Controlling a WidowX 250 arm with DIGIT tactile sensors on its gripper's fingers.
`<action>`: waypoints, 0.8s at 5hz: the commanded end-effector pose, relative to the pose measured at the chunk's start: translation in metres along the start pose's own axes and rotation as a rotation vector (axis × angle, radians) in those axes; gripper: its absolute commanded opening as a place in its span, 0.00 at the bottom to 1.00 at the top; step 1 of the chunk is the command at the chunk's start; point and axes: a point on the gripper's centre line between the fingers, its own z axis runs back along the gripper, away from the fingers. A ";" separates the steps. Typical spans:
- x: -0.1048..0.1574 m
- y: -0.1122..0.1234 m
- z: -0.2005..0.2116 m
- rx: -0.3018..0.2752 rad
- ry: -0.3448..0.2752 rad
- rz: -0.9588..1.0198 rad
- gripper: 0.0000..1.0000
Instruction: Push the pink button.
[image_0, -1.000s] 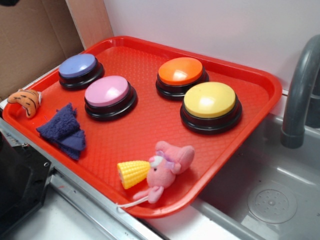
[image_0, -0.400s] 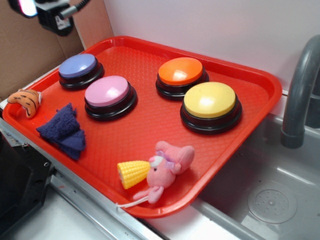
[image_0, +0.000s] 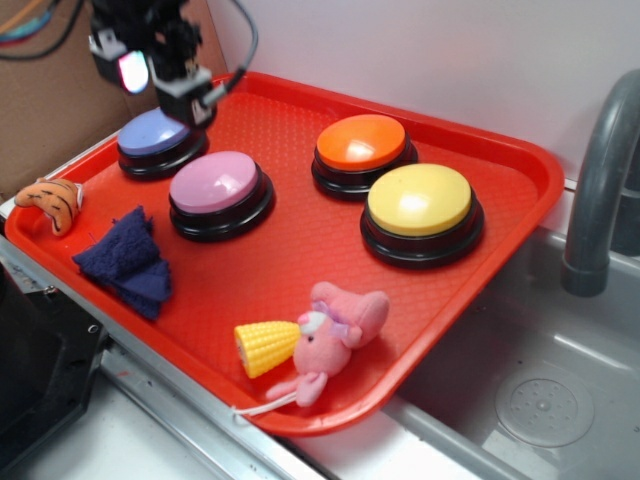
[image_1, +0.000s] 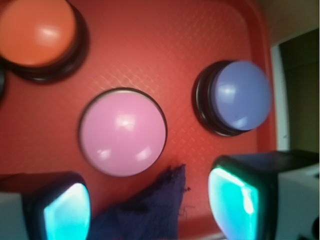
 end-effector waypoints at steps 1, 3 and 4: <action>0.007 0.021 -0.033 -0.075 -0.089 0.047 1.00; 0.012 0.002 -0.063 -0.066 -0.037 0.047 1.00; 0.014 -0.005 -0.068 -0.067 -0.007 0.039 1.00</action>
